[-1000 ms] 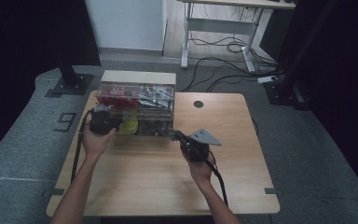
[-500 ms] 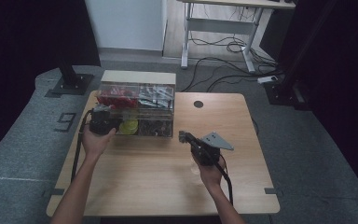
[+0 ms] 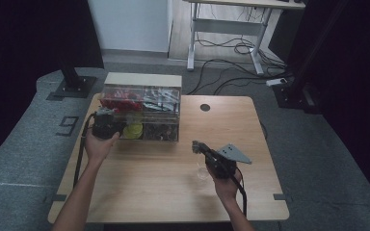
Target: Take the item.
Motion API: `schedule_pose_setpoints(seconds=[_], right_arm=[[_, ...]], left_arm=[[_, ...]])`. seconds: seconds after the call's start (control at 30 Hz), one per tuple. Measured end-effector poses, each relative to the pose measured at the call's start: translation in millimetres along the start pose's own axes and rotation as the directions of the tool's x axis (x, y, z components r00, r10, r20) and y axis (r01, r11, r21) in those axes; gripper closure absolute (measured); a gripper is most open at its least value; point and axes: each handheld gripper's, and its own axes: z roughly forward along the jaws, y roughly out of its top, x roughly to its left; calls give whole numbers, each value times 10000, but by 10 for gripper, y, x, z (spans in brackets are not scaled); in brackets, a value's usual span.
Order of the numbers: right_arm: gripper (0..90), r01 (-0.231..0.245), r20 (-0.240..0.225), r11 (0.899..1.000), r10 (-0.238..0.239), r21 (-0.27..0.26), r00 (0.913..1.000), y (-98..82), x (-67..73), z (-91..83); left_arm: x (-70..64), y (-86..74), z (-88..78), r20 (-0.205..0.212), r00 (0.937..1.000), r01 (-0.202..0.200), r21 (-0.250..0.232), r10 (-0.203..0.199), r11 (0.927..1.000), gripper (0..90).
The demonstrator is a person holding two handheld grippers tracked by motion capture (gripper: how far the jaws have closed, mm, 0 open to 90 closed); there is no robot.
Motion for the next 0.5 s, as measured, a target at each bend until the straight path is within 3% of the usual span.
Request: schedule_pose_setpoints(seconds=[0.5], right_arm=[[889, -101, 303, 9999, 98, 121, 9995, -145, -122, -193]], left_arm=[[-3, 1, 2, -51, 10000, 7, -6, -7, 10000, 896]])
